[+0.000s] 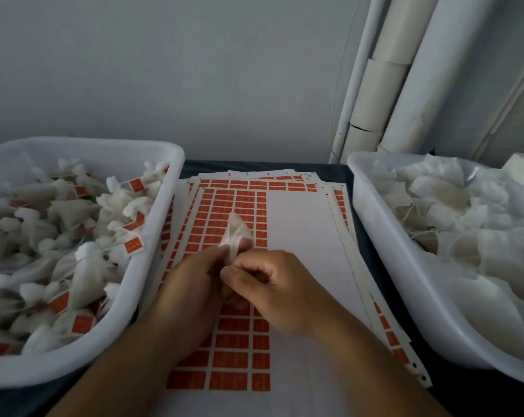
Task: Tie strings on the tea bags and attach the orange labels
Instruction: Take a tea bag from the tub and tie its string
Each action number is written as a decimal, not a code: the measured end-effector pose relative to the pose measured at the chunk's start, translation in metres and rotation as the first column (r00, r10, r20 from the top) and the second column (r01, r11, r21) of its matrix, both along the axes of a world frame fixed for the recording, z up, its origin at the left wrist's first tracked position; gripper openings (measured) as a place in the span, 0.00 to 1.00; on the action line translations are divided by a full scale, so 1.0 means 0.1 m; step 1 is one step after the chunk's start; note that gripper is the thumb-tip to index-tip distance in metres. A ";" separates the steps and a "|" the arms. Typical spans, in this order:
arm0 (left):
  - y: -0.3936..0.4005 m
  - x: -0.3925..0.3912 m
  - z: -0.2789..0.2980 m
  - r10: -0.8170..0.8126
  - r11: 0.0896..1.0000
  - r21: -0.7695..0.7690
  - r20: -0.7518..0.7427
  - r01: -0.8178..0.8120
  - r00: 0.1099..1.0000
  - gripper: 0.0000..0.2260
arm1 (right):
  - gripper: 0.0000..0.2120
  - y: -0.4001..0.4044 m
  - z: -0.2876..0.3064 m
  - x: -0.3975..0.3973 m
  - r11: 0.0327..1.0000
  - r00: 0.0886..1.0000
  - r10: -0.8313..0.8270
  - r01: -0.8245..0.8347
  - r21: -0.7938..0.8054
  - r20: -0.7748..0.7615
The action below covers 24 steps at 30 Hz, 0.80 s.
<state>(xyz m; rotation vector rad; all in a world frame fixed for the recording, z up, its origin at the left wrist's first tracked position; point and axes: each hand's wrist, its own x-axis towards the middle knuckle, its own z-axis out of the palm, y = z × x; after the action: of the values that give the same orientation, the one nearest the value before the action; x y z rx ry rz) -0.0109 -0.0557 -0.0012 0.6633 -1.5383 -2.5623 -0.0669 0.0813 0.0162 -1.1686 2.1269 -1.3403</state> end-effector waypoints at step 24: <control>-0.03 0.17 0.17 0.059 0.996 0.073 -0.047 -0.056 0.997 0.17 | 0.19 0.03 0.16 -0.06 0.957 0.808 -0.230 0.288 -0.023 0.542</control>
<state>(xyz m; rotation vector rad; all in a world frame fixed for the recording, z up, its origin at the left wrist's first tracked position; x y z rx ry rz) 0.0057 -0.0588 0.0153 0.6365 -1.3981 -2.5812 -0.0727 0.0842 0.0321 -0.4462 1.8514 -1.6756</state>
